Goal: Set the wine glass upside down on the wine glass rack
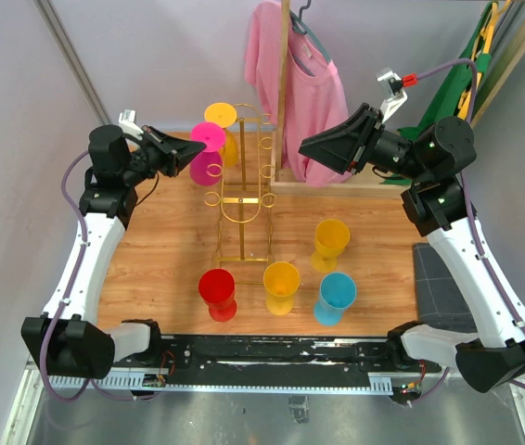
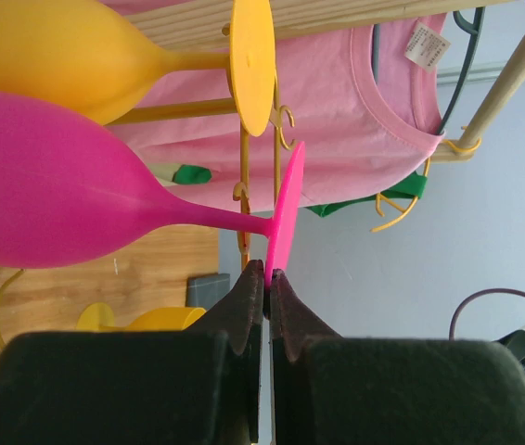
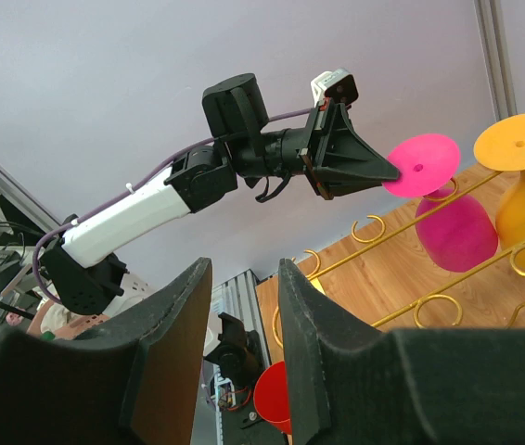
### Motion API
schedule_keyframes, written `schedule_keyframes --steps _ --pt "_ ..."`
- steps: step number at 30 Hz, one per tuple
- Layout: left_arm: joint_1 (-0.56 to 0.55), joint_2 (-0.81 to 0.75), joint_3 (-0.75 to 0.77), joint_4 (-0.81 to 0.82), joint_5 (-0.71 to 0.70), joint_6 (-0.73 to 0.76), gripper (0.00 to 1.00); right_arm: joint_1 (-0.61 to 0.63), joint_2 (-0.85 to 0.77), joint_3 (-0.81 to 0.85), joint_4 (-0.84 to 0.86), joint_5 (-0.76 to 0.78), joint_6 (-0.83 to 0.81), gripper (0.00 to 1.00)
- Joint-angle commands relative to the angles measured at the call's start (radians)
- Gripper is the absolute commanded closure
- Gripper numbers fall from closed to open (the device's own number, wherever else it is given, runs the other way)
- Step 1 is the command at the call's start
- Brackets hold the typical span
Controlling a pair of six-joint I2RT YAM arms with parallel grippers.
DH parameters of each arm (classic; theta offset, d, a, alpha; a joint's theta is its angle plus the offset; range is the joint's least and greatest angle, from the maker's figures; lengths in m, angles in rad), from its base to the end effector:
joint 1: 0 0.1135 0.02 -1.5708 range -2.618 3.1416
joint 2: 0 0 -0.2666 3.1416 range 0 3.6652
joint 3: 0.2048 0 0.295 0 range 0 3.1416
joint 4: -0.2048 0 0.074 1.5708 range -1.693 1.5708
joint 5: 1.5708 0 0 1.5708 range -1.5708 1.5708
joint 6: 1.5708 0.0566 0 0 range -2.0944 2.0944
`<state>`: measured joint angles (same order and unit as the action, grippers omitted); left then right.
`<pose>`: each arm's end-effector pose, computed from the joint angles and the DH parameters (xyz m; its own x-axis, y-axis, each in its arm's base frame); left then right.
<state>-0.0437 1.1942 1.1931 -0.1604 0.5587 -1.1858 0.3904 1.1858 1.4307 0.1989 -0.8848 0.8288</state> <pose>0.3296 -0.0444 0.4015 -0.5791 -0.7613 -0.2917 0.0613 0.3161 -0.9467 0.2467 0.1489 0.5360 -0.3857 0.3462 -0.8552 -0.8923 0.0957 0.4412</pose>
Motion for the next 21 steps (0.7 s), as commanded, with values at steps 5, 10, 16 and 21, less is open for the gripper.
schedule_keyframes --steps 5,10,16,21 --pt "-0.029 0.022 0.049 0.018 -0.001 0.013 1.0 -0.01 -0.015 -0.012 0.0 0.02 -0.023 0.64" --pt "-0.039 0.03 0.052 0.019 -0.002 0.017 1.0 -0.01 -0.017 -0.018 -0.005 0.02 -0.028 0.64" --pt "-0.059 0.033 0.056 0.01 0.0 0.034 1.0 -0.01 -0.01 -0.018 -0.006 0.024 -0.027 0.64" --pt "-0.07 0.034 0.058 -0.004 0.007 0.051 1.0 -0.01 -0.003 -0.016 -0.004 0.024 -0.022 0.64"
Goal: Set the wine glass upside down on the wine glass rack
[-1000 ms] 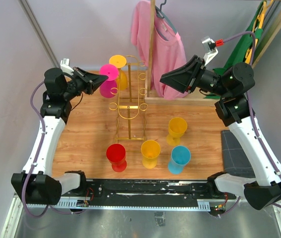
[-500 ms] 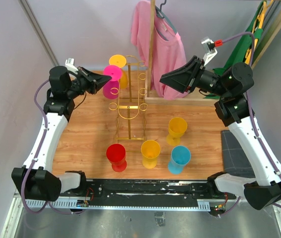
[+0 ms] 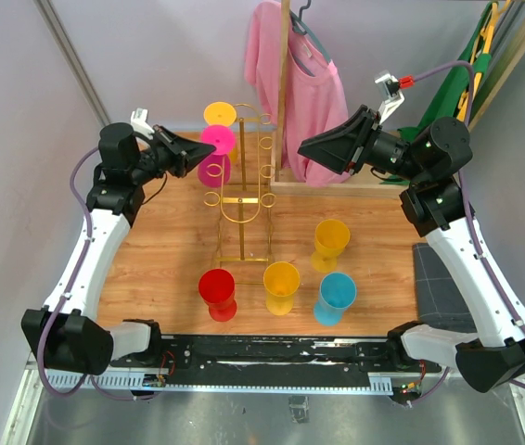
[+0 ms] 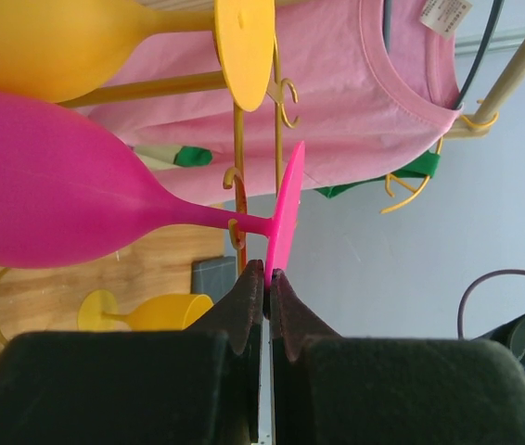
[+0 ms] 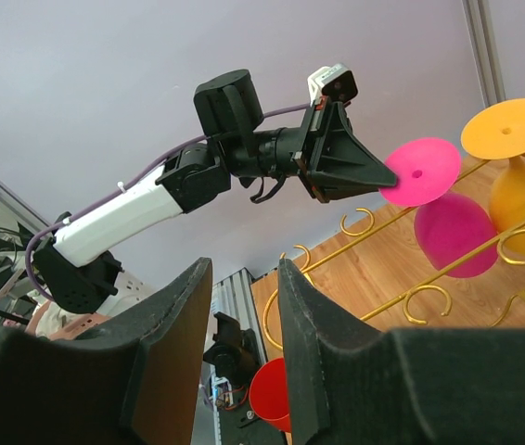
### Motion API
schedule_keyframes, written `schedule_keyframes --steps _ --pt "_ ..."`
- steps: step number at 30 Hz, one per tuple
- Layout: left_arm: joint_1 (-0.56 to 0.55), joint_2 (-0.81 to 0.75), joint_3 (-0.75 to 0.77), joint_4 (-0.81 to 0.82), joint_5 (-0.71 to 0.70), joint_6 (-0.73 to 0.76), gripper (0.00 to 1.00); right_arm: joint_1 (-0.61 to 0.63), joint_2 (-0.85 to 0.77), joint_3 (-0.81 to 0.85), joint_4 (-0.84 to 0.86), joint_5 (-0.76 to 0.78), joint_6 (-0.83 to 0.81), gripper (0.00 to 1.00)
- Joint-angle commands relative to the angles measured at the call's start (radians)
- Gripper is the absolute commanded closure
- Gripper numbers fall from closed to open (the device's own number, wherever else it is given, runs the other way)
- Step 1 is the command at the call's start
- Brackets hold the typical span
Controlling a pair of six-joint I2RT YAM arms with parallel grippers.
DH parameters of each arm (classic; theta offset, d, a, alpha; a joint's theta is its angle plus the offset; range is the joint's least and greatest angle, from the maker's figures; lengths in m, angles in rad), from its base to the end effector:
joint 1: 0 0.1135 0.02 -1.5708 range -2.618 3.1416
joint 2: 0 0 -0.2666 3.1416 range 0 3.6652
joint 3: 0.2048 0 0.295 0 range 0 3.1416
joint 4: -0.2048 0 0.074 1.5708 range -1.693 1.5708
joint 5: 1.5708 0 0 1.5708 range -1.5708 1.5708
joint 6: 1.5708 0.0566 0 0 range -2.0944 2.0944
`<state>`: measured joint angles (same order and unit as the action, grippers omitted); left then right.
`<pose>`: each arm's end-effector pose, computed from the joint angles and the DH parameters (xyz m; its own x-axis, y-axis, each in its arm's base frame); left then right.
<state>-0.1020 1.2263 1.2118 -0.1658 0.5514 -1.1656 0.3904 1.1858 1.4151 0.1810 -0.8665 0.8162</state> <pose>0.3351 -0.0641 0.3983 -0.6212 -0.7233 -0.3015 0.0724 0.3301 -0.9412 0.2508 0.1499 0.5288 -0.3977 0.3465 -0.8496 -0.8802 0.1174 0.4599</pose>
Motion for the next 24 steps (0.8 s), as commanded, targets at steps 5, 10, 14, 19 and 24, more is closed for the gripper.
schedule_keyframes --steps 5,10,14,19,24 --pt "-0.012 -0.01 0.016 -0.005 0.019 0.043 0.99 -0.01 -0.003 0.0 0.013 0.007 -0.007 0.64" --pt "-0.012 -0.028 -0.012 0.007 0.027 0.042 0.83 -0.01 -0.002 -0.003 0.014 0.007 -0.008 0.63" --pt "-0.013 -0.037 -0.015 0.004 0.035 0.047 0.76 -0.011 -0.006 -0.009 -0.004 0.01 -0.015 0.6" --pt "-0.013 -0.055 -0.029 -0.006 0.038 0.052 0.7 -0.01 -0.021 -0.012 -0.109 0.033 -0.079 0.58" --pt "-0.013 -0.077 -0.053 -0.01 0.047 0.059 0.62 -0.012 -0.044 -0.007 -0.281 0.083 -0.194 0.55"
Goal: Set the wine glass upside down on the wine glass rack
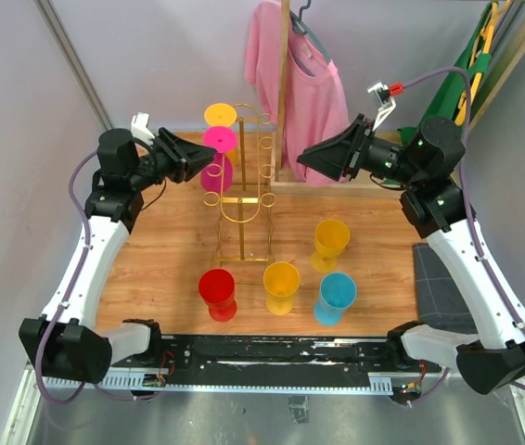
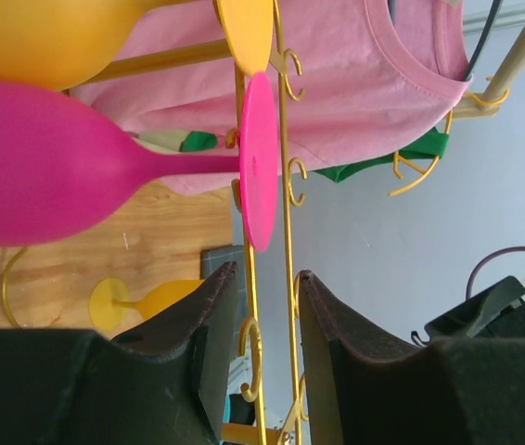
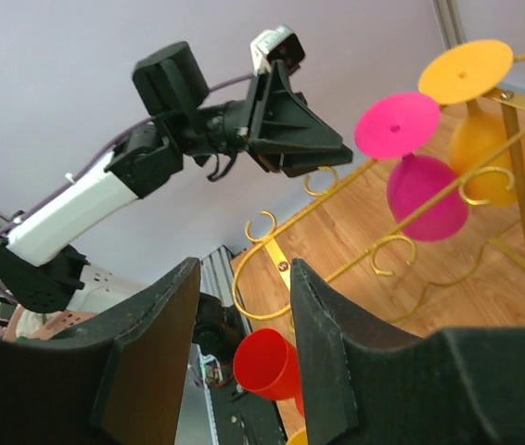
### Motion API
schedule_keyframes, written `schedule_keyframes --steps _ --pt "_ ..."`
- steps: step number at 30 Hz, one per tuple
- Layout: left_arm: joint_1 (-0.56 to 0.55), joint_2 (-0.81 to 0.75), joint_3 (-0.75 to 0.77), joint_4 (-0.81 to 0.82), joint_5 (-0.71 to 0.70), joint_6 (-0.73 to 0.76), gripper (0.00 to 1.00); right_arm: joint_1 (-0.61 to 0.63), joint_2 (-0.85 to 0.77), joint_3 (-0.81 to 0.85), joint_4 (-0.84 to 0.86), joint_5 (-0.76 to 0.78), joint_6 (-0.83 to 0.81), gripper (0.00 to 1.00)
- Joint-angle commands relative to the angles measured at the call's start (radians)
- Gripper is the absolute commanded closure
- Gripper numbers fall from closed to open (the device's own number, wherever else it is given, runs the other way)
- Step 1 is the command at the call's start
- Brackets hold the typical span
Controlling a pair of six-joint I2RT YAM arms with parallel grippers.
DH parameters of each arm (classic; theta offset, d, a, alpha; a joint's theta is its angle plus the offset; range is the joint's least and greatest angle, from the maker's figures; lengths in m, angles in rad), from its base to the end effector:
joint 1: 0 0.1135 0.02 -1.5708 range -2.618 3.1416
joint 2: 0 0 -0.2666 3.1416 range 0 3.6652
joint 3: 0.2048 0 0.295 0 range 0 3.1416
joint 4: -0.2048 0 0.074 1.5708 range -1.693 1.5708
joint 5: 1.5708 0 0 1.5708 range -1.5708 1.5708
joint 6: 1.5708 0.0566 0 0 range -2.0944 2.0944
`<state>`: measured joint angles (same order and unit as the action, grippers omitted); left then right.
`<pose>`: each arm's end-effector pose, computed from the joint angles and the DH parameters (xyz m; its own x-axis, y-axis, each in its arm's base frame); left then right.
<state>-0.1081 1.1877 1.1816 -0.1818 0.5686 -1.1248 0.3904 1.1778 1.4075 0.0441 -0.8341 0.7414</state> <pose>0.3239 -0.0658 0.3963 -0.6366 -0.6956 -0.3330 0.0985 0.3549 -0.9297 0.2553 0.1504 0.5142 -0.4336 0.3122 -0.8453 -0.8438 0.1886 0.5025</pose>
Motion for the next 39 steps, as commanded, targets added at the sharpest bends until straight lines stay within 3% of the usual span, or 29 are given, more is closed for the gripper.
schedule_keyframes --steps 1,9,17,24,39 --pt "-0.007 -0.045 -0.028 0.005 0.031 0.02 0.6 -0.012 -0.041 0.008 -0.194 0.071 -0.149 0.54" --pt "-0.007 -0.102 -0.023 -0.047 0.038 0.055 0.55 -0.012 -0.038 0.064 -0.684 0.357 -0.396 0.56" --pt "-0.007 -0.169 0.086 -0.208 -0.079 0.188 0.55 -0.011 0.015 0.019 -0.947 0.608 -0.528 0.58" --pt "-0.007 -0.196 0.117 -0.242 -0.119 0.223 0.55 -0.004 0.053 -0.055 -0.993 0.715 -0.571 0.59" --pt "-0.006 -0.189 0.102 -0.168 -0.07 0.205 0.52 0.003 0.104 -0.153 -0.995 0.763 -0.591 0.59"
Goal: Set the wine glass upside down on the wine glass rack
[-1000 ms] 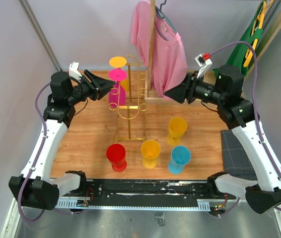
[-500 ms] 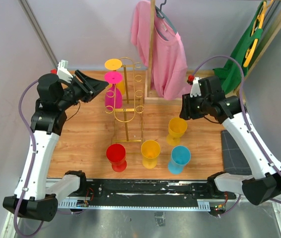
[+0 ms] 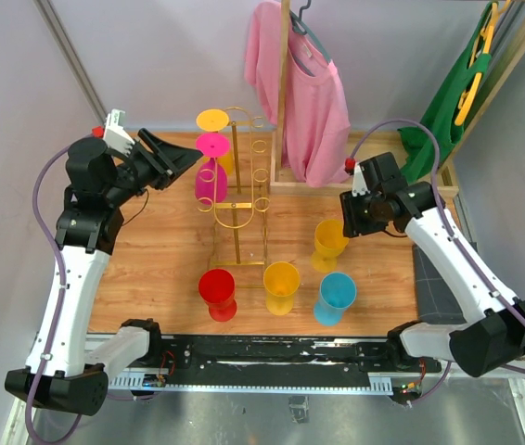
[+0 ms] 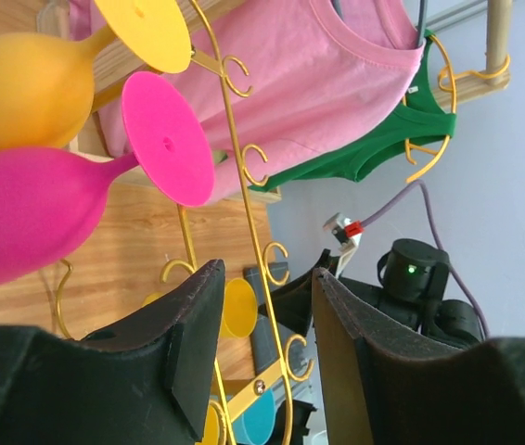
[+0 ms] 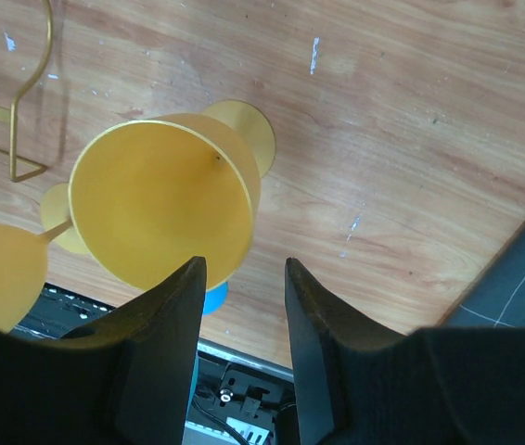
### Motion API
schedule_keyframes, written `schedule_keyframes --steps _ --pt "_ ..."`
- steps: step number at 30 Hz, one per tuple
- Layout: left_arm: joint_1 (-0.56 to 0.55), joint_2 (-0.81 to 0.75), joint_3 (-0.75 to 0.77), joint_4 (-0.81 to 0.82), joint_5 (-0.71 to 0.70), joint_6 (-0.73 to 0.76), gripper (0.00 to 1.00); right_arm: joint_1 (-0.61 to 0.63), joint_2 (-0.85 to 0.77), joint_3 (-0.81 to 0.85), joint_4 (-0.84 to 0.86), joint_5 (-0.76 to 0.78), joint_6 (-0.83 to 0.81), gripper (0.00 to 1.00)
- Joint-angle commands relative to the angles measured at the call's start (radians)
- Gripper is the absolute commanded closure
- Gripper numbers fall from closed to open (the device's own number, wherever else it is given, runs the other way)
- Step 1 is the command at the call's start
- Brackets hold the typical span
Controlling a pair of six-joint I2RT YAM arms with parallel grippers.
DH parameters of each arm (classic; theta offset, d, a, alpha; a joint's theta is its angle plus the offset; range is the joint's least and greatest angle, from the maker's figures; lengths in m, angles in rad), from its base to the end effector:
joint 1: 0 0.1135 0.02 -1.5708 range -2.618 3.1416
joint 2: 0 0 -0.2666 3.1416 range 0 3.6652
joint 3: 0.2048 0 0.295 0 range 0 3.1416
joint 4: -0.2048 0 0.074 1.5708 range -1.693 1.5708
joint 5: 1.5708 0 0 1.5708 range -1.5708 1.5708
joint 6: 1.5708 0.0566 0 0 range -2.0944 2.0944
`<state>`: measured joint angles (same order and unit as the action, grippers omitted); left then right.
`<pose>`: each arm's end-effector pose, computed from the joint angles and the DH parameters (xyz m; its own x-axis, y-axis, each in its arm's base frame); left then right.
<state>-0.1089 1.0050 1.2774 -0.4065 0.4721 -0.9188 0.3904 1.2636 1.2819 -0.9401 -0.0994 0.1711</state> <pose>0.2581 -0.0541 0.4574 -0.5137 -0.6560 -0.5530 0.2249 0.5190 -0.8246 0.2807 0.1216 0.3291 -0.7999 -0.1460 -0.5821 -0.3023 0.9359 0.1808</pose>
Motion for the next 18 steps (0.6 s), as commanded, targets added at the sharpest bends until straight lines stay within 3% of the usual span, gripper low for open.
schedule_keyframes --steps 1,11,18 --pt "-0.006 -0.006 0.007 0.061 0.03 -0.004 0.52 0.005 0.023 -0.033 -0.009 0.029 -0.021 0.59" --pt "-0.006 -0.009 0.061 0.071 0.029 -0.002 0.52 0.037 0.077 -0.051 0.006 0.048 -0.021 0.64" --pt "-0.006 -0.012 0.06 0.086 0.036 -0.009 0.51 0.05 0.107 -0.043 0.007 0.06 -0.013 0.91"
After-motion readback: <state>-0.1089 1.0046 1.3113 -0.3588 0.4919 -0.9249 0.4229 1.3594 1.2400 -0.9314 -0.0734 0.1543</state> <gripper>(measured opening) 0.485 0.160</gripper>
